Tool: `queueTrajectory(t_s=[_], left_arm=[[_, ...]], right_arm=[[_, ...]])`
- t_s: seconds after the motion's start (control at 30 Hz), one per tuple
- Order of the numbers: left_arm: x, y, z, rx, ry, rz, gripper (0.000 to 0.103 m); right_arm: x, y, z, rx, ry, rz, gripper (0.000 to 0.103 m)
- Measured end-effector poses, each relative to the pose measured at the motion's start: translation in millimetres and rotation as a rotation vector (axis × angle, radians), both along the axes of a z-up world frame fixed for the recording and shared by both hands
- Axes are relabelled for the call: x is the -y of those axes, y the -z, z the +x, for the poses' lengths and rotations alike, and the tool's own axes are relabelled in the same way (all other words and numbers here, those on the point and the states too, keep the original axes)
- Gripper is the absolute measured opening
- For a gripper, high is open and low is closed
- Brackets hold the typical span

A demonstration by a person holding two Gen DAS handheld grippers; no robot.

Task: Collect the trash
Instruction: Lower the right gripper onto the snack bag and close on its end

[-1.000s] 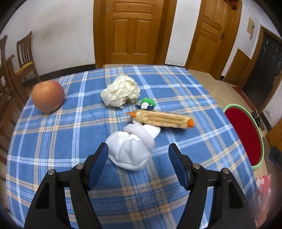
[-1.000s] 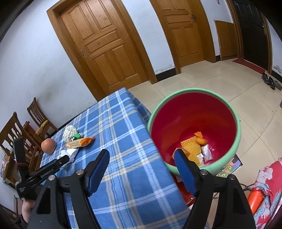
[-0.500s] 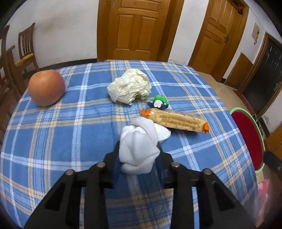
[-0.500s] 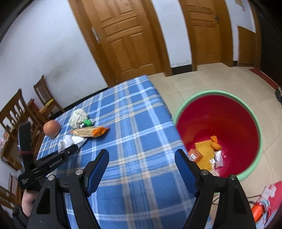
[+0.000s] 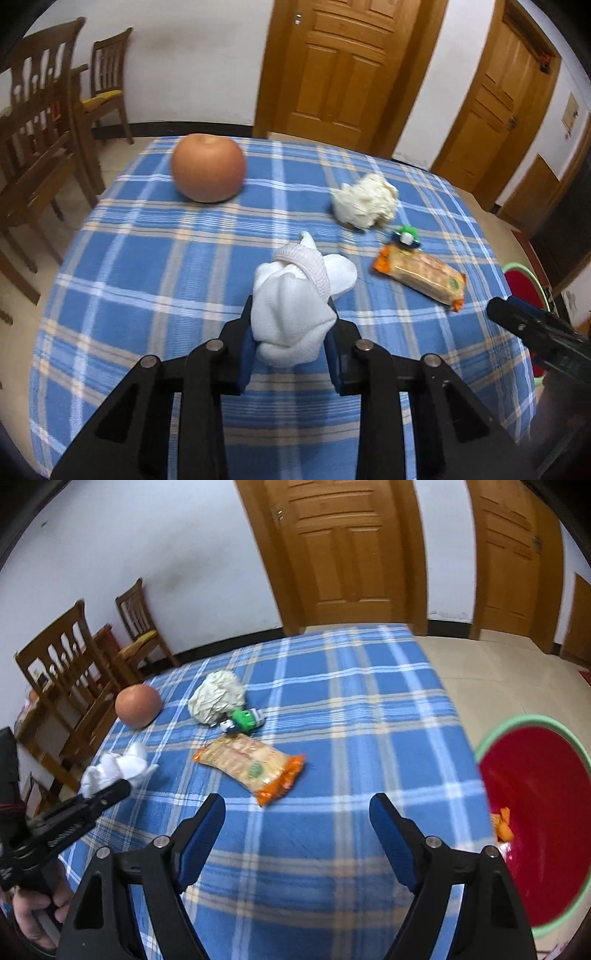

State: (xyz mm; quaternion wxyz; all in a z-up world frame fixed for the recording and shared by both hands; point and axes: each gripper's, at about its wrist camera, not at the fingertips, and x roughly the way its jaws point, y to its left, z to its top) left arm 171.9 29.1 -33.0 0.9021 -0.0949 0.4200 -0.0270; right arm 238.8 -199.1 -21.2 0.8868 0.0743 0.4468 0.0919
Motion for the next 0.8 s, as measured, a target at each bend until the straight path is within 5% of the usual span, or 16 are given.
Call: queueTrajectory(t_s=[0.8], left_arm=[[-16,0,-14,-0.006,-0.064,-0.006,0.032]], right_arm=[[-56,25,48,0.000,-0.248,-0.126,0.084]])
